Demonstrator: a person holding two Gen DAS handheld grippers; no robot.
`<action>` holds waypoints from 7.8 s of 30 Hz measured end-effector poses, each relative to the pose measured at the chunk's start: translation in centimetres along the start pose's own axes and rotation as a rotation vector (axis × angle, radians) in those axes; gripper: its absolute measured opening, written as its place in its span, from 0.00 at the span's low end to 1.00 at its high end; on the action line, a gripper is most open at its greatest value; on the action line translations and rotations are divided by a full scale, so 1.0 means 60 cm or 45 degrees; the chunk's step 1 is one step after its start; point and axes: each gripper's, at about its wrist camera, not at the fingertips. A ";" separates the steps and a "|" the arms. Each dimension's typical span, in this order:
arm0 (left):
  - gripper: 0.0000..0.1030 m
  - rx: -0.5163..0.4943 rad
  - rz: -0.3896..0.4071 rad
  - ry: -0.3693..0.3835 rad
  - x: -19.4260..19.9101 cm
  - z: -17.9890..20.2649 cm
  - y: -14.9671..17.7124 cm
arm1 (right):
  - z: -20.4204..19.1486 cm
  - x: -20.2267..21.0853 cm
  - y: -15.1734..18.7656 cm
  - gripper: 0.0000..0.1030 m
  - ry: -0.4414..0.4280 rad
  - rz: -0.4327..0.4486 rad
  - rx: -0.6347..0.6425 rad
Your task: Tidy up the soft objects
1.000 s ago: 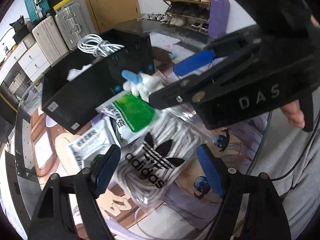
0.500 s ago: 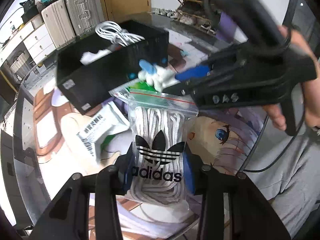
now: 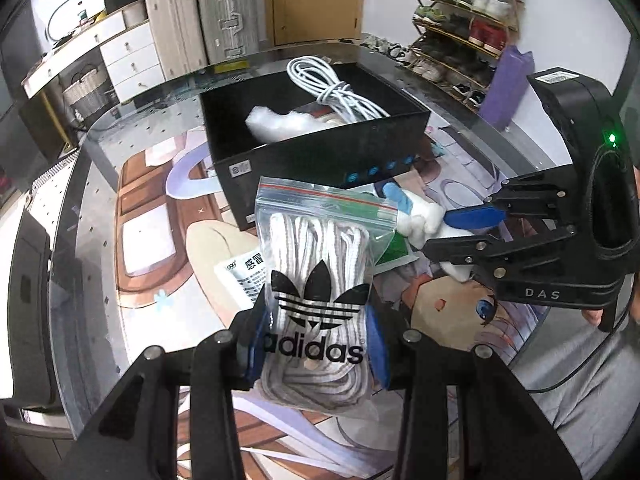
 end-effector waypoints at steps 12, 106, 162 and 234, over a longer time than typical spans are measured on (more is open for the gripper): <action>0.39 0.022 0.012 -0.006 0.001 -0.006 -0.010 | -0.008 0.016 -0.004 0.23 0.028 0.030 0.056; 0.40 0.256 0.295 -0.088 -0.089 -0.050 -0.170 | 0.098 0.006 -0.166 0.23 -0.043 0.332 -0.223; 0.75 -0.215 0.147 0.087 -0.058 -0.029 -0.014 | 0.017 -0.001 -0.049 0.62 -0.147 0.124 -0.195; 0.43 -0.072 -0.053 -0.025 -0.073 -0.018 -0.001 | -0.002 -0.010 -0.004 0.63 0.030 0.014 -0.007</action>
Point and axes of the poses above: each gripper's, at about its wrist camera, not at the fingertips, and x roughly against the way its jaws point, z to its right, y to its underside, and after that the axes turned 3 degrees about -z, right-handed
